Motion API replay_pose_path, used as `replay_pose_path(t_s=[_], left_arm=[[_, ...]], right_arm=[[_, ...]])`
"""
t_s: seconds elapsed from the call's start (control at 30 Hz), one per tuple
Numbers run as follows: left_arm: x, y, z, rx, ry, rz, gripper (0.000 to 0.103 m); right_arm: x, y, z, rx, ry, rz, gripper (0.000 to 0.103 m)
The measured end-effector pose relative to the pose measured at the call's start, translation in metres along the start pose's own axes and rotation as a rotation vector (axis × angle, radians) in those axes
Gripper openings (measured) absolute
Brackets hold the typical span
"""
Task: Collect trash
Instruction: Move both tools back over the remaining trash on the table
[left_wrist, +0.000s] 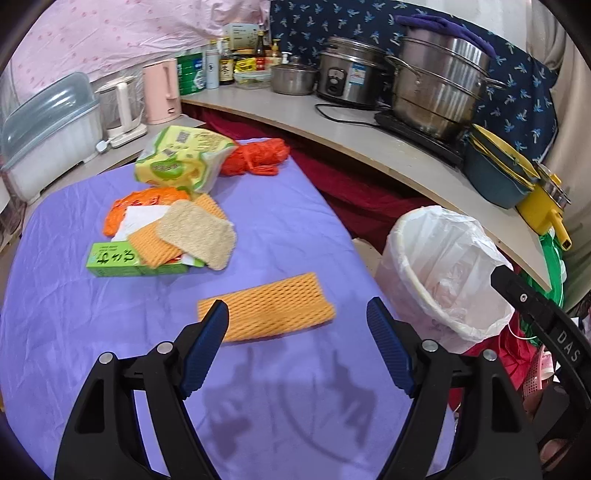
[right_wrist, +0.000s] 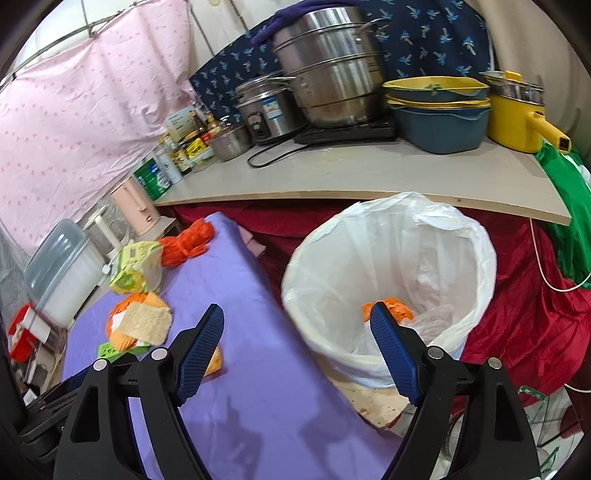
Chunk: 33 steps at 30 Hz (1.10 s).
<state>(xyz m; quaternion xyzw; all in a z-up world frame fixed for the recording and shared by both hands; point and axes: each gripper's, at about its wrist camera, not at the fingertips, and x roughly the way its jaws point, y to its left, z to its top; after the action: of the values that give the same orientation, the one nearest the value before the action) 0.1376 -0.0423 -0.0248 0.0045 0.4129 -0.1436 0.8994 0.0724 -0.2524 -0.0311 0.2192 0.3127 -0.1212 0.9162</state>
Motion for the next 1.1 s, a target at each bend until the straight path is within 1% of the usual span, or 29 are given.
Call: replay_pose_path(t_s=[0.37, 0.73, 0.87, 1.1], left_arm=[[-0.013, 0.062, -0.014, -0.096, 0.003, 0.06, 0.073], [-0.017, 0.126, -0.027, -0.196, 0.017, 0.121, 0.073], [-0.016, 0.142, -0.031, -0.214, 0.023, 0.137, 0.073], [-0.012, 0.168, -0.036, -0.252, 0.037, 0.162, 0.073]], right_arm=[[0.006, 0.055, -0.023, -0.095, 0.051, 0.06, 0.078], [0.025, 0.111, -0.043, -0.178, 0.107, 0.11, 0.078], [0.036, 0.123, -0.051, -0.195, 0.13, 0.116, 0.078], [0.065, 0.128, -0.067, -0.176, 0.199, 0.114, 0.078]])
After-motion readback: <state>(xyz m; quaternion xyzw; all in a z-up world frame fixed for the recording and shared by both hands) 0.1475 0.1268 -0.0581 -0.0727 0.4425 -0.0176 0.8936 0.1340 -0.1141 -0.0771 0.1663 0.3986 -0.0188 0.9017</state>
